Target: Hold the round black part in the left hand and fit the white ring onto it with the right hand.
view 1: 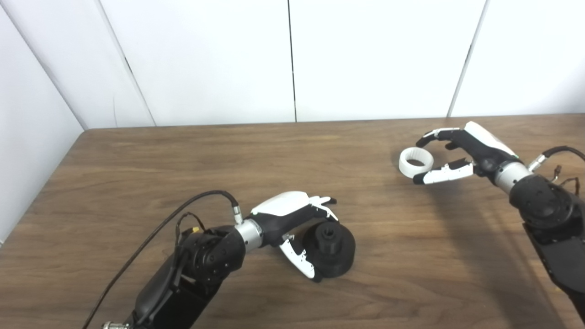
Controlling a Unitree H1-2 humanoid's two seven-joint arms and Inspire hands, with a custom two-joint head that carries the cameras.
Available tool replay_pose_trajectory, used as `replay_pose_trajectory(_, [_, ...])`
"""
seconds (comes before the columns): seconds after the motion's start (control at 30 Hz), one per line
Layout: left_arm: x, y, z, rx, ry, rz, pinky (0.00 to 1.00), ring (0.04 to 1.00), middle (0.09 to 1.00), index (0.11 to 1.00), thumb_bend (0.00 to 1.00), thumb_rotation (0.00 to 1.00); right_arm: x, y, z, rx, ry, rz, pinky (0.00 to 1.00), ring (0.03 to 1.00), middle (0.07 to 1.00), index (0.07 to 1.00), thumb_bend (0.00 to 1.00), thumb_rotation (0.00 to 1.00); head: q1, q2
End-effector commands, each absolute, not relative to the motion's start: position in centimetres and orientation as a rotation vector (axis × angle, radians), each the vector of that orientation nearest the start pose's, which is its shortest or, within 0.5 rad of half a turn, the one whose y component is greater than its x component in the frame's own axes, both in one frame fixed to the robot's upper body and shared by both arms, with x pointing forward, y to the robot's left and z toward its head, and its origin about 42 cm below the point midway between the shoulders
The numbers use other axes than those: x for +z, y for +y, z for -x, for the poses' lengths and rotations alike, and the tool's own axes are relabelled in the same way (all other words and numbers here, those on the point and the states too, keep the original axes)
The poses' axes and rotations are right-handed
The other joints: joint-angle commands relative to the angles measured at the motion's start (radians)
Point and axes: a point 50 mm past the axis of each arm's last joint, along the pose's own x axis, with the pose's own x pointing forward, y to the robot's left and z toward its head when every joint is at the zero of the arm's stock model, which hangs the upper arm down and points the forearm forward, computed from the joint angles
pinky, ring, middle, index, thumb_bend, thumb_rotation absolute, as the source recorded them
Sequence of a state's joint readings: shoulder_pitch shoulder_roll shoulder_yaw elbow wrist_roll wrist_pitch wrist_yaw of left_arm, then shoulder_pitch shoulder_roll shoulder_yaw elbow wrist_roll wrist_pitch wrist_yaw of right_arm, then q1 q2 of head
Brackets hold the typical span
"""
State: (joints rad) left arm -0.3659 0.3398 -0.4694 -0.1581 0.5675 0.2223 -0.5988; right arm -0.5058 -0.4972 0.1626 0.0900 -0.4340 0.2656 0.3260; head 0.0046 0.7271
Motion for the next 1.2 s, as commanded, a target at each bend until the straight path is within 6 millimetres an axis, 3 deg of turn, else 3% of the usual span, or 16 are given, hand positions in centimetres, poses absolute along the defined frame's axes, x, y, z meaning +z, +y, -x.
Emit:
replay_pose_trajectory(0.0, [18.9,16.3,-34.9,-0.825,-0.064,-1.088,0.96,1.000,0.996,0.707,0.89,0.18,27.8,-30.1,-44.0,0.174,-0.122,0.965,0.85,0.909,0.877,0.732,0.93,0.39,0.001,0.002])
replay_pose_trajectory(0.67, [18.3,16.3,-34.6,-0.826,-0.057,-1.070,0.96,1.000,0.995,0.706,0.89,0.19,28.4,-30.6,-46.5,0.128,-0.123,1.003,0.81,0.884,0.868,0.749,0.91,0.35,0.006,-0.012])
replay_pose_trajectory(0.9, [18.2,16.2,-34.5,-0.824,-0.049,-1.065,0.96,1.000,0.994,0.711,0.89,0.18,28.8,-30.0,-47.1,0.149,-0.138,1.052,0.86,0.936,0.876,0.742,0.96,0.33,0.005,-0.014])
replay_pose_trajectory(1.03, [18.2,16.2,-34.5,-0.828,-0.052,-1.064,0.97,1.000,0.996,0.712,0.89,0.18,28.8,-29.6,-47.3,0.170,-0.115,1.088,0.98,0.983,0.902,0.755,0.97,0.34,0.007,-0.015])
replay_pose_trajectory(1.17, [18.2,16.2,-34.5,-0.827,-0.049,-1.061,0.97,1.000,0.996,0.711,0.89,0.18,28.7,-29.1,-47.6,0.194,-0.121,1.144,1.00,0.988,0.915,0.765,0.96,0.33,0.005,-0.016])
